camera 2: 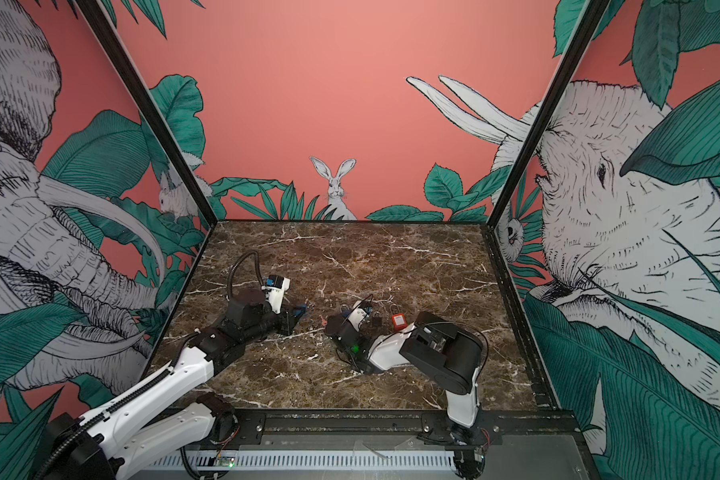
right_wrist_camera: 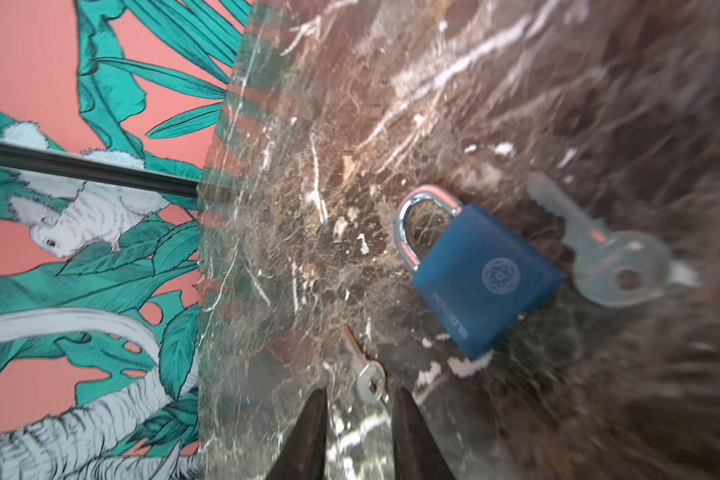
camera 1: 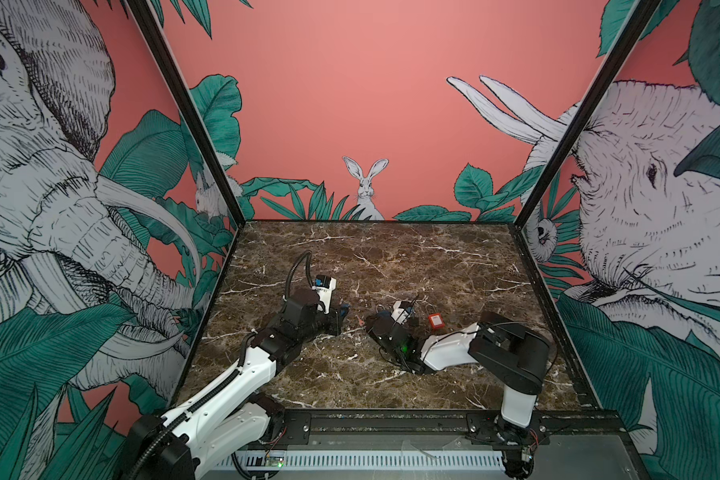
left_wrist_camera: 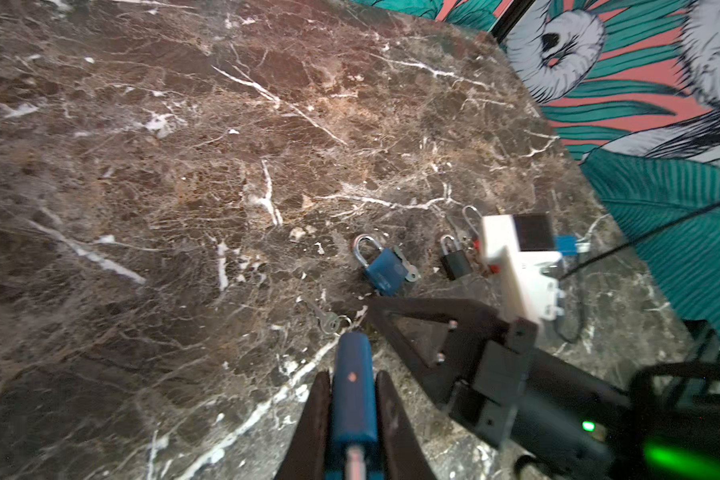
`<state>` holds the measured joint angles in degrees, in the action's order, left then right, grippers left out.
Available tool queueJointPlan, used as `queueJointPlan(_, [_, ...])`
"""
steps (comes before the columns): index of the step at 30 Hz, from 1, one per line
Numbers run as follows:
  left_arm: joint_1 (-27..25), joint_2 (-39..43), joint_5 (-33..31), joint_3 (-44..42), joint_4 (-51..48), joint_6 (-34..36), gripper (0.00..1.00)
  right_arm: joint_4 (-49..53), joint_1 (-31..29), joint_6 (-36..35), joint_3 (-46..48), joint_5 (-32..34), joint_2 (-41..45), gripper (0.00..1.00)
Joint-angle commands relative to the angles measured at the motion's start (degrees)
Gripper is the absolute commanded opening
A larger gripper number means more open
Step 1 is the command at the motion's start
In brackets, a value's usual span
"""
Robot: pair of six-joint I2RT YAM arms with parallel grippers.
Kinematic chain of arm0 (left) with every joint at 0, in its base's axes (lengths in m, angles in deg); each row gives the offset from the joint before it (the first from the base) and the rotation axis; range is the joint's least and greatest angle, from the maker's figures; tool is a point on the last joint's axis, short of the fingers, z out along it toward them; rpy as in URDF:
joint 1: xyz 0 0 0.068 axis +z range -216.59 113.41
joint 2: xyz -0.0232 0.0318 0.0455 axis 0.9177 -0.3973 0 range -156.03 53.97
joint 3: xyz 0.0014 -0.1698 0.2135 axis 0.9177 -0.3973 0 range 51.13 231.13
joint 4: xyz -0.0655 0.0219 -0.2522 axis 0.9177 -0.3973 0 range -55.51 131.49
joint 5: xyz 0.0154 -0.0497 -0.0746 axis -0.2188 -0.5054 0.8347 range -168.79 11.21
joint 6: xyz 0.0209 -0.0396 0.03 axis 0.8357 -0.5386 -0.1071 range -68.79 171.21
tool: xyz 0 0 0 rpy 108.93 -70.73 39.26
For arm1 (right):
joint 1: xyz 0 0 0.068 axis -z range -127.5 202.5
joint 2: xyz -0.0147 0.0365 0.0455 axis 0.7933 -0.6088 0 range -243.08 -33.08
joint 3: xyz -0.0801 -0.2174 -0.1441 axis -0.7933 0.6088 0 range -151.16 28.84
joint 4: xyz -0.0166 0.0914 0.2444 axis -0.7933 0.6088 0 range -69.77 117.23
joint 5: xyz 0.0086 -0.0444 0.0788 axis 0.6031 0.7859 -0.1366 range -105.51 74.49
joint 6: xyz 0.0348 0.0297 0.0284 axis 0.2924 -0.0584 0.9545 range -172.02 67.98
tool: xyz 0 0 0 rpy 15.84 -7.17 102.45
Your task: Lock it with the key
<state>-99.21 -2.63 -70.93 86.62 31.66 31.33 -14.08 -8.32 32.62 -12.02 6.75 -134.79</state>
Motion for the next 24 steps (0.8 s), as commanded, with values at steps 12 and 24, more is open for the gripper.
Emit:
queueJointPlan(12, [0.1,-22.6,6.6,25.1,-30.5,24.8,0.00,7.5,16.4,-22.7,7.5,-21.5,19.2,0.27])
queueJointPlan(24, [0.3,-34.7,18.3,37.3,-48.3,42.6,0.00,10.6,19.5,-29.4,7.6,-23.9,27.0,0.25])
